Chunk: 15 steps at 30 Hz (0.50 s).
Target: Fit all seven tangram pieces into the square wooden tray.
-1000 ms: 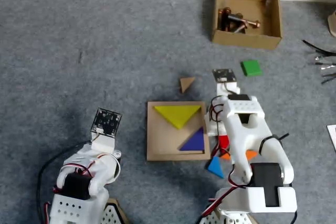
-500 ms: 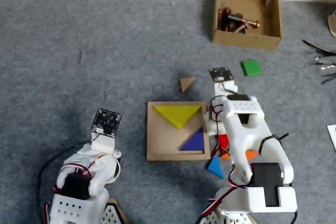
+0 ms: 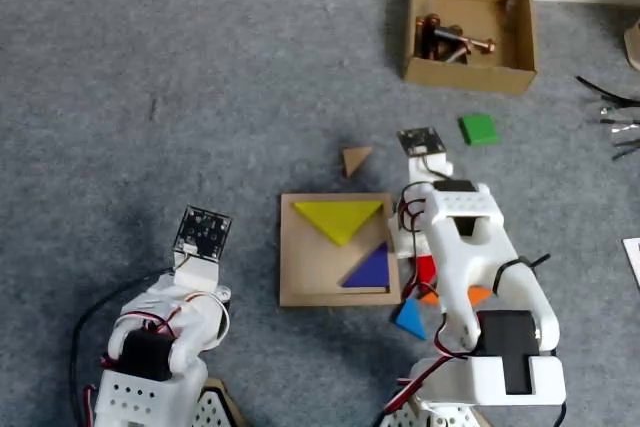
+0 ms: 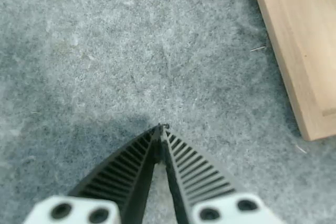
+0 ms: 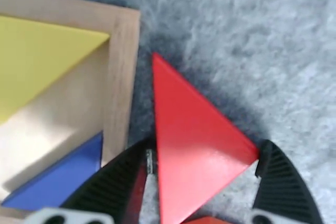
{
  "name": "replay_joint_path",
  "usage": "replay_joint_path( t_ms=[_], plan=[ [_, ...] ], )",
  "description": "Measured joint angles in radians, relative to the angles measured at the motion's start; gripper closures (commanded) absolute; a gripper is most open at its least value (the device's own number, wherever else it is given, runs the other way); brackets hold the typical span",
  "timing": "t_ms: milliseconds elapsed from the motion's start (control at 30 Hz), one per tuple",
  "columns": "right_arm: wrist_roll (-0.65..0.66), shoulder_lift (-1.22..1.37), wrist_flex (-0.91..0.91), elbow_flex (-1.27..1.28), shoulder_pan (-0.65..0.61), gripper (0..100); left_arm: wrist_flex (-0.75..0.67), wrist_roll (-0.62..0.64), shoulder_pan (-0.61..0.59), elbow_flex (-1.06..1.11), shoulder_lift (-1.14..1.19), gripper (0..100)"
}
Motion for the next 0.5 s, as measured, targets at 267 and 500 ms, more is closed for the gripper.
replay_joint_path(
  t_ms=[267,500],
  plan=[
    [0.0,0.0,0.0,0.0,0.0,77.0,0.0,0.0,0.0,0.0,0.0,99],
    [0.0,0.0,-0.008,0.0,0.002,79.2,0.0,0.0,0.0,0.0,0.0,99]
  ],
)
